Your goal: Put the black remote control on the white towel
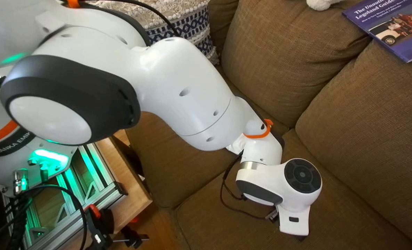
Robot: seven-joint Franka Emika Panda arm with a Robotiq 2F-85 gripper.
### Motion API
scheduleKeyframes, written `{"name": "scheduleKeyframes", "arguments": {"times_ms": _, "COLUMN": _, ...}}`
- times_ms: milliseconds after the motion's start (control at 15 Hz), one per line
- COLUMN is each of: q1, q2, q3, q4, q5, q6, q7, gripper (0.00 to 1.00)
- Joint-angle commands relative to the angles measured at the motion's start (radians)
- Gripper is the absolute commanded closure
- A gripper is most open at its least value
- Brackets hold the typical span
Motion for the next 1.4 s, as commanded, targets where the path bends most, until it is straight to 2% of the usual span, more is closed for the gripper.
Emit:
{"name": "scheduleKeyframes", "arguments": {"times_ms": 0, "q1": 0.015, "q2": 0.0, "q3": -0.048, "q4": -0.009, "q5": 0.028, "q6": 0.124, "q7": 0.061, "gripper": 0.74}}
{"name": "scheduleKeyframes", "arguments": {"times_ms": 267, "q1": 0.022, "q2": -0.001, "q3": -0.118, "q4": -0.009, "q5": 0.054, "q6": 0.333, "q7": 0.125, "gripper": 0.74}}
{"name": "scheduleKeyframes", "arguments": {"times_ms": 400, "q1": 0.059, "q2": 0.002, "q3": -0.179, "q4": -0.037, "q5": 0.066, "q6": 0.421, "q7": 0.135, "gripper": 0.74}}
{"name": "scheduleKeyframes", "arguments": {"times_ms": 467, "q1": 0.054, "q2": -0.002, "q3": -0.165, "q4": -0.049, "q5": 0.067, "q6": 0.465, "q7": 0.109, "gripper": 0.74}}
{"name": "scheduleKeyframes", "arguments": {"times_ms": 533, "q1": 0.018, "q2": -0.028, "q3": -0.098, "q4": -0.062, "q5": 0.019, "q6": 0.486, "q7": 0.067, "gripper": 0.74}}
{"name": "scheduleKeyframes", "arguments": {"times_ms": 600, "q1": -0.043, "q2": -0.074, "q3": 0.014, "q4": -0.083, "q5": -0.038, "q6": 0.498, "q7": -0.01, "gripper": 0.74}}
{"name": "scheduleKeyframes", "arguments": {"times_ms": 667, "q1": -0.076, "q2": -0.101, "q3": 0.093, "q4": -0.098, "q5": -0.089, "q6": 0.479, "q7": -0.051, "gripper": 0.74}}
{"name": "scheduleKeyframes", "arguments": {"times_ms": 933, "q1": -0.23, "q2": -0.226, "q3": 0.371, "q4": -0.289, "q5": -0.248, "q6": 0.486, "q7": -0.23, "gripper": 0.74}}
{"name": "scheduleKeyframes", "arguments": {"times_ms": 1067, "q1": -0.318, "q2": -0.282, "q3": 0.482, "q4": -0.387, "q5": -0.319, "q6": 0.461, "q7": -0.315, "gripper": 0.74}}
{"name": "scheduleKeyframes", "arguments": {"times_ms": 1200, "q1": -0.391, "q2": -0.324, "q3": 0.56, "q4": -0.485, "q5": -0.373, "q6": 0.44, "q7": -0.383, "gripper": 0.74}}
{"name": "scheduleKeyframes", "arguments": {"times_ms": 1333, "q1": -0.455, "q2": -0.356, "q3": 0.618, "q4": -0.584, "q5": -0.355, "q6": 0.424, "q7": -0.5, "gripper": 0.74}}
